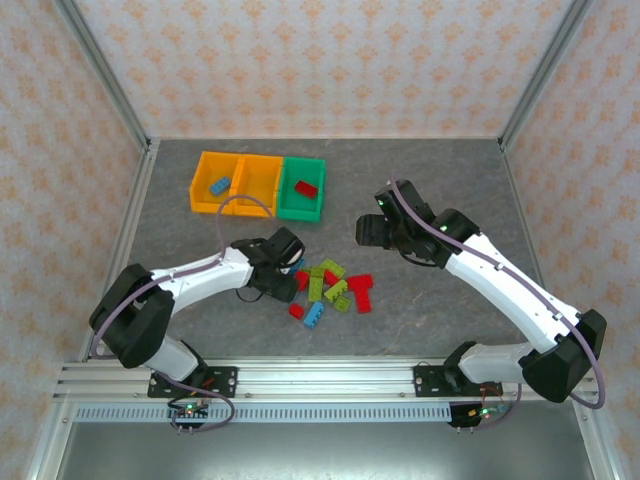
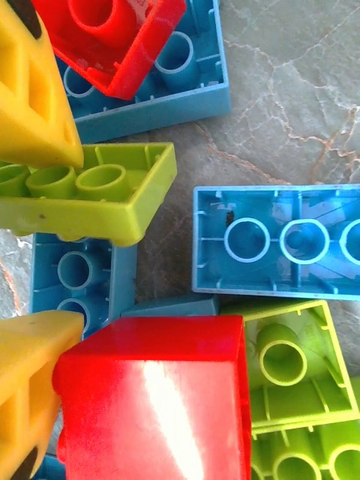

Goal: Sort the legos into containers by color

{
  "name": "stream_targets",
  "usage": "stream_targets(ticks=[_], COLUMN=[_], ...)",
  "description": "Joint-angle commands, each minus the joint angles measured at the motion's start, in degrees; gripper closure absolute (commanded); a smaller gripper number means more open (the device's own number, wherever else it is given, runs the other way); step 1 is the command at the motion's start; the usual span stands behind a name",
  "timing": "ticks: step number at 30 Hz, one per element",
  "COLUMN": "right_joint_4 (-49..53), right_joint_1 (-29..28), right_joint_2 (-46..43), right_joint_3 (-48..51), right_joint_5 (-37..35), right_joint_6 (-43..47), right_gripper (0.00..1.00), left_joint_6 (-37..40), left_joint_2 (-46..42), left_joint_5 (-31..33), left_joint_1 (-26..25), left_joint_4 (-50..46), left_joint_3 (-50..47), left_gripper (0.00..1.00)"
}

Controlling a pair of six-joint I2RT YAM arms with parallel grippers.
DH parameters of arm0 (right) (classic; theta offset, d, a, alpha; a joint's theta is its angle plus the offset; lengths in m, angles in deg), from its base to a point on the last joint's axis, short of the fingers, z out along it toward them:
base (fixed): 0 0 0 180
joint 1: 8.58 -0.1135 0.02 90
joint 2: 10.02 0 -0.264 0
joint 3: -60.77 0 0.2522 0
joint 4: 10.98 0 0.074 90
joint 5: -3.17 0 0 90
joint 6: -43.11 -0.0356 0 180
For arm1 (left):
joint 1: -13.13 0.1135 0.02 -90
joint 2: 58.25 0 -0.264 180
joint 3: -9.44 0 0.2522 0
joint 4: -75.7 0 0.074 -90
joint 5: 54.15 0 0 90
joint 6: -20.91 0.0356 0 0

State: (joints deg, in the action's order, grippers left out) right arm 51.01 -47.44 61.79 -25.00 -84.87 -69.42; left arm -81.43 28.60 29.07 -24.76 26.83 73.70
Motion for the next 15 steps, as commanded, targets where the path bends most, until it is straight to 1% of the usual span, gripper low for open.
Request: stream_targets(ticks=[1, 3, 6, 11, 13, 15], right_joint_4=[1.0, 1.1, 1.1, 1.1, 1.1, 1.0], right_joint_1=[0.0, 0.0, 0.0, 0.0, 0.0, 0.0], right_joint_2=[-0.6, -0.6, -0.6, -0.5, -0.6, -0.7], right_joint_3=[-1.1, -1.1, -1.2, -1.2, -1.5, -1.5], right_joint_5=[-0.1, -0.1, 0.0, 0.1, 0.2, 0.4], right_joint_6=[-0.8, -1.0, -1.1, -1.3, -1.6, -1.8], right_gripper=[0.24, 0.24, 0.24, 0.24, 0.24, 0.24], left_joint_6=[-1.1, -1.4, -1.7, -2.1, -2.6, -2.9], left_joint_2=[1.9, 2.2, 1.1, -2.0, -5.0, -8.8], left_joint_5=[2.0, 2.2, 3.1, 4.4, 4.9, 6.6], left_joint_1=[-0.1, -0.1, -0.1, -0.1, -0.1, -0.1], left_joint_4=[1.8, 2.0, 2.4, 1.8, 0.3, -1.5], left_joint_3=[-0.5, -0.6, -1.2, -1.4, -0.7, 0.7], left_gripper=[0.6, 0.68, 0.78, 0.89, 0.92, 0.94])
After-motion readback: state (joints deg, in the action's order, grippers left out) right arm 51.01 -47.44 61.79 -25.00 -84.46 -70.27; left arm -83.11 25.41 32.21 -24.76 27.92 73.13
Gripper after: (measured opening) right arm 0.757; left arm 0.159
